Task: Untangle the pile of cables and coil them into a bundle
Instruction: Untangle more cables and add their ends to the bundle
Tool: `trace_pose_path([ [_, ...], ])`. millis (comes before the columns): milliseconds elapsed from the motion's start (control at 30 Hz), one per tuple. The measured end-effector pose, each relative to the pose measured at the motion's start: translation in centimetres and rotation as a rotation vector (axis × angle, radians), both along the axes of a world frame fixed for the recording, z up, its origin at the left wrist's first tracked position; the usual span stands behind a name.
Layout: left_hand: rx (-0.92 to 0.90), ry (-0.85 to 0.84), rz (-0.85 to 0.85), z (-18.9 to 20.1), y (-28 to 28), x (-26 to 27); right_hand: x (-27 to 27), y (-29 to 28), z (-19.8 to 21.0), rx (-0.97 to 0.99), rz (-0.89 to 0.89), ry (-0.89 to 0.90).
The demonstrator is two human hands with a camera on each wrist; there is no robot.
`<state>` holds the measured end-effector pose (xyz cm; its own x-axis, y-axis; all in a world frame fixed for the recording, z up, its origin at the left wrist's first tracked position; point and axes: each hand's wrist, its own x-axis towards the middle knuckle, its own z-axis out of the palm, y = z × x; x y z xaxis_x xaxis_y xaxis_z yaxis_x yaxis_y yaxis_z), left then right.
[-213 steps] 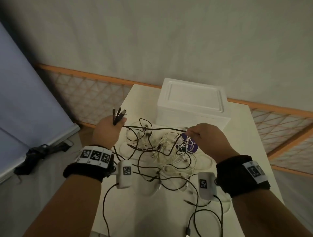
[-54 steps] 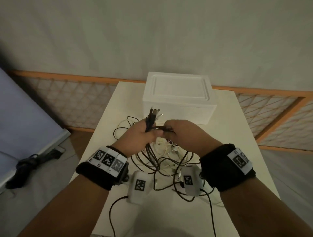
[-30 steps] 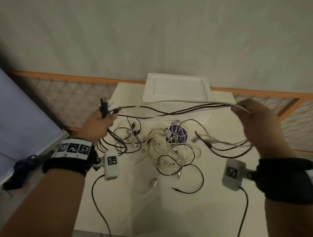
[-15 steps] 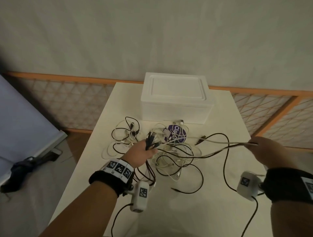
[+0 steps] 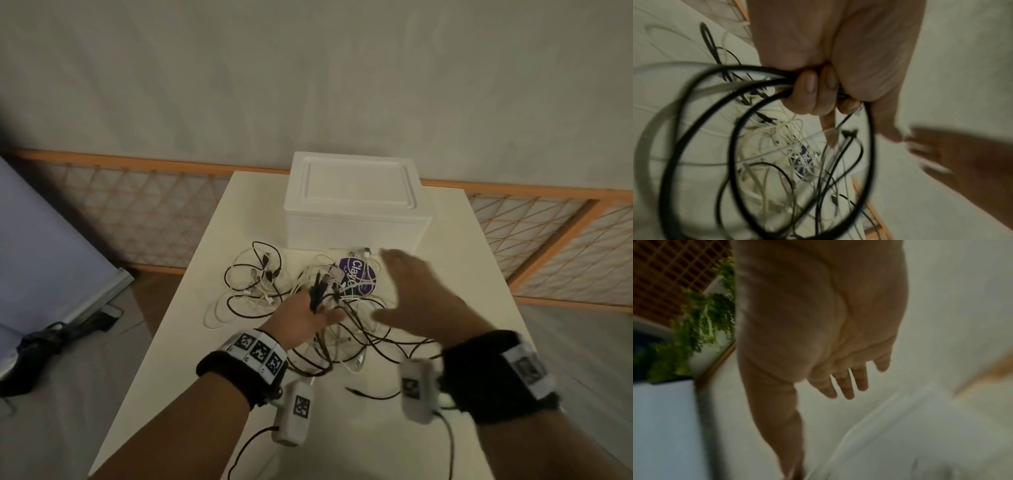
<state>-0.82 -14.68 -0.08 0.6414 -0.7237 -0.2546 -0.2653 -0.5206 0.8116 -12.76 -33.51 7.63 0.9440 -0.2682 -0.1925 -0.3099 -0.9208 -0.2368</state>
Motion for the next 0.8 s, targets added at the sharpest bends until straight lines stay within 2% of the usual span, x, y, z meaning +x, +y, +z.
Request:
trace_pose_path([
  [33,-0.026,0.03,0.032,0.3,-0.4,-0.4,1.0,2.1,-0.2,0.184,0.039,-0.058],
  [100,-0.169,0.216,0.202,0.7,-0.7,-0.7,2.4,4.9,-1.1,0.47,0.036,-0.094],
  [200,-0.453,0.63,0.475,0.9,0.4,-0.3,3.7,6.1,-3.1,0.572,0.094,-0.067],
  [300,-0.643,0.907,0.589,1.8,1.9,0.0,4.8,7.7,-4.6,0.648,0.196,-0.047],
  [500,-0.898,0.963,0.637,1.7,4.1,-0.4,5.5,9.9,-6.0,0.808,0.178,0.076],
  [567,-0.896,0.953,0.646,1.1,5.2,-0.7,5.1,9.9,-5.8,0.877,0.164,0.127],
  [667,-0.8,0.967,0.696,0.0,6.0,-1.3,4.8,9.9,-6.1,0.922,0.071,0.194],
  [733,-0.733,1.013,0.767,-1.0,6.0,-2.0,5.1,10.2,-7.2,0.779,0.085,0.27],
  [800,-0.66,1.045,0.88,-2.2,5.8,-2.7,5.4,10.6,-8.6,0.505,0.2,0.338],
])
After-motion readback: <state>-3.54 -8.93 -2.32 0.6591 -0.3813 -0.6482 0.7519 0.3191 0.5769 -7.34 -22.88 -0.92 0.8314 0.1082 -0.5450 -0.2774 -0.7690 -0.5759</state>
